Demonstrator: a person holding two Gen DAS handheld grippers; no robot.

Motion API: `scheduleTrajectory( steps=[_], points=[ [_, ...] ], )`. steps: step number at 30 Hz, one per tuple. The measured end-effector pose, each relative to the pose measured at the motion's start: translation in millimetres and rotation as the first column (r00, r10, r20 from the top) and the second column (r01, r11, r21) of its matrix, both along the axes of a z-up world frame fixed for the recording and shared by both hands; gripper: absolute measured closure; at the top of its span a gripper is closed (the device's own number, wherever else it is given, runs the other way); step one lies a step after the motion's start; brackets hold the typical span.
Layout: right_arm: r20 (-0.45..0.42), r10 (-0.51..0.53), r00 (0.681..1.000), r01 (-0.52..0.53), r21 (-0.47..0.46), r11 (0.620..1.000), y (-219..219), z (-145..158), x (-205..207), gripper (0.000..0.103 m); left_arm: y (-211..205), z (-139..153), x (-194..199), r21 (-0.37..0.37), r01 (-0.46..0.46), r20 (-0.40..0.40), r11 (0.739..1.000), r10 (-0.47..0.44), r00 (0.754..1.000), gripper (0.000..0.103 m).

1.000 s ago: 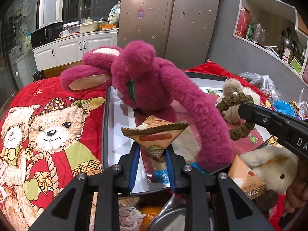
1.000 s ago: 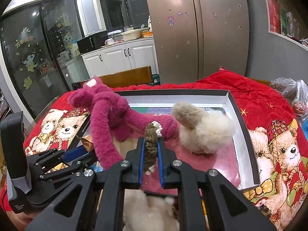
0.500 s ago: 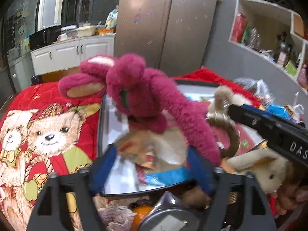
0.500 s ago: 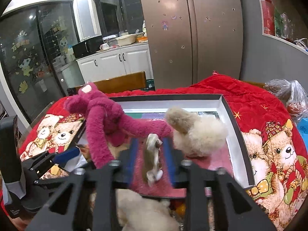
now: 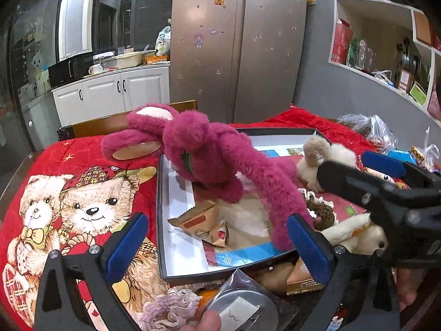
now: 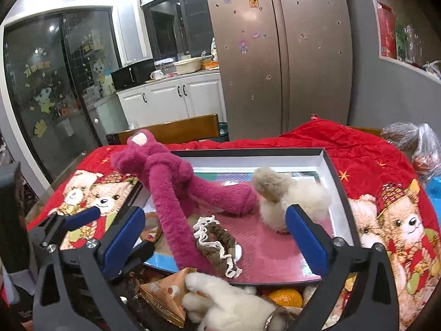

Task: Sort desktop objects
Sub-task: 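Withdraw both grippers from the box toward the pile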

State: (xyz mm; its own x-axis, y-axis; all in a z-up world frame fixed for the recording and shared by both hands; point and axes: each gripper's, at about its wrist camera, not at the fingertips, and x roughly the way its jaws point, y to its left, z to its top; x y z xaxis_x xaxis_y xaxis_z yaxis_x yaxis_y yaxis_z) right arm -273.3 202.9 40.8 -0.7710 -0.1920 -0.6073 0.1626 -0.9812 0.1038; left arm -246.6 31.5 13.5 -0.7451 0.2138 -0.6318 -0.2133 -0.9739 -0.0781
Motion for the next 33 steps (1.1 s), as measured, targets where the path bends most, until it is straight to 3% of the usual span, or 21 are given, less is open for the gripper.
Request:
scheduleTrajectory(
  steps=[11,21,30,33],
  points=[
    [-0.029,-0.007,1.0,0.006,-0.043,0.999,8,10,4,0.0,-2,7,2,-0.031,-0.021,-0.02,0.999,0.02,1.0,0.0],
    [-0.085,-0.02,0.996,0.012,-0.094,0.996,25,42,23,0.0,-13,31,12,0.012,-0.018,-0.041,1.0,0.018,0.999,0.0],
    [-0.15,0.0,0.989,-0.018,-0.116,0.993,25,86,67,0.0,-22,70,50,0.052,-0.023,-0.101,0.998,0.028,0.995,0.0],
    [-0.22,0.0,0.975,-0.019,-0.084,0.996,24,103,98,0.0,-24,81,72,0.072,-0.019,-0.117,0.997,0.027,0.993,0.0]
  ],
)
